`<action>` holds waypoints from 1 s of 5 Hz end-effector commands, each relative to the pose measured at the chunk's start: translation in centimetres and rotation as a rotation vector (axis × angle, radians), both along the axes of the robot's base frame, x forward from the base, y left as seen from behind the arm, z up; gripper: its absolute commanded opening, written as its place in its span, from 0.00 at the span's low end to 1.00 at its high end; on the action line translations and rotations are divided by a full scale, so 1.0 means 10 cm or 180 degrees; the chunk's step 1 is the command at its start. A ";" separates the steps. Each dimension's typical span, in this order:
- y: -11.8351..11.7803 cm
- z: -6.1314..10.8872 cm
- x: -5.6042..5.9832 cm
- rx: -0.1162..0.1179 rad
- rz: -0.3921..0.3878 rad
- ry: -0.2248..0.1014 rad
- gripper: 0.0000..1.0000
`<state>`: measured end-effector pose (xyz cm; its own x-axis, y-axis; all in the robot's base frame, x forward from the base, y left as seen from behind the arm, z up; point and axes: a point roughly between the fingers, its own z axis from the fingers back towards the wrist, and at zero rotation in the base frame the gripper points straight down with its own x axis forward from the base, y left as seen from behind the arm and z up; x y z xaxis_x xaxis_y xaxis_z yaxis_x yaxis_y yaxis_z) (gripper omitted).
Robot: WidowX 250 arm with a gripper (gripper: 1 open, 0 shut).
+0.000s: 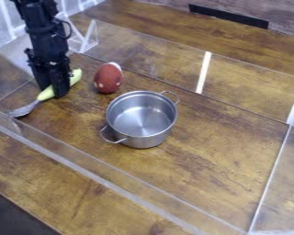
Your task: Move the green spoon to the left
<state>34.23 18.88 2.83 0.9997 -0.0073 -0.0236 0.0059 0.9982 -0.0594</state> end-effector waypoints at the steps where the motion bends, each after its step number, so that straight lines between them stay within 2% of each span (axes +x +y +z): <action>1: 0.04 0.32 0.04 0.0109 0.0073 -0.0210 1.00; 3: 0.07 0.67 0.00 0.0149 0.0232 -0.0409 1.00; 5: 0.09 0.85 -0.16 0.0271 0.0261 -0.0518 1.00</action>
